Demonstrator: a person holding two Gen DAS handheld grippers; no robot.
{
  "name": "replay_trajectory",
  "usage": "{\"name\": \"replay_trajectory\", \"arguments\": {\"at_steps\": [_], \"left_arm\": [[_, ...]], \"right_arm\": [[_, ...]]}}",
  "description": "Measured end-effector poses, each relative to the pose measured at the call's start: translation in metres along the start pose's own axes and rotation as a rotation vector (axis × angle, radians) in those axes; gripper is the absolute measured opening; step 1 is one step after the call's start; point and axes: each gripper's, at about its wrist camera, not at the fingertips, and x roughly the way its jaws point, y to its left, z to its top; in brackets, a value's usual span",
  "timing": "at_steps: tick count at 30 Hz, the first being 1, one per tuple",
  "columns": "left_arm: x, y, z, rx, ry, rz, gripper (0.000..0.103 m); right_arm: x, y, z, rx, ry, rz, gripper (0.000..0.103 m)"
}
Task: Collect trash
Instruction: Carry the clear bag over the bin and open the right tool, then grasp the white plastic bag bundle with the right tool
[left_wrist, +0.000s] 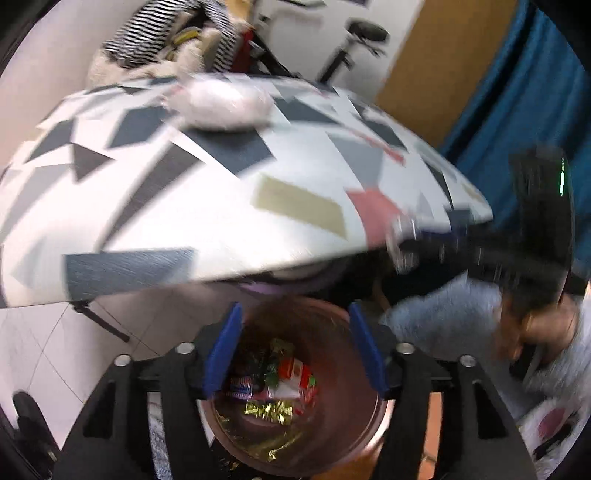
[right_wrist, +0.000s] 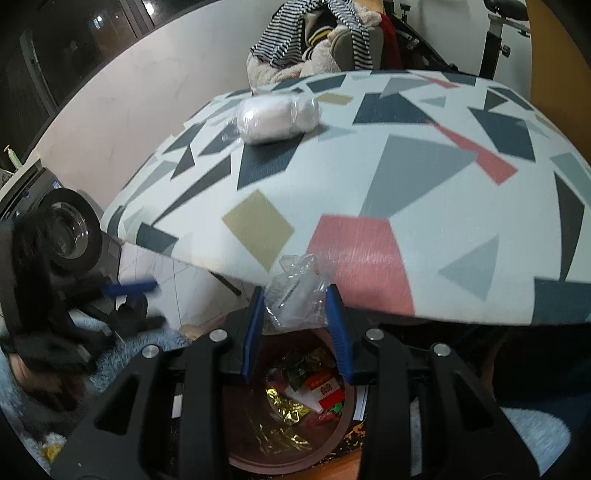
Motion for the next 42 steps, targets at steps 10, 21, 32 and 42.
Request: {"name": "replay_trajectory", "arguments": {"at_steps": [10,21,32,42], "left_arm": [[-0.056,0.015,0.016,-0.032,-0.161,0.158,0.097],[-0.073,0.031,0.009,-0.075,-0.196,0.285,0.097],[-0.073,0.039,0.003,-0.111,-0.183,0.312,0.097],[-0.075,0.039,0.005,-0.115,-0.192,0.315,0.097]], "right_arm": [[0.028,0.019,-0.021,-0.042,0.097,0.018,0.036],[0.044,0.042,-0.027,-0.105,0.143,0.011,0.036],[0.045,0.046,-0.027,-0.11,0.14,-0.012,0.039],[0.028,0.048,-0.011,-0.132,0.033,-0.1,0.097]]}}
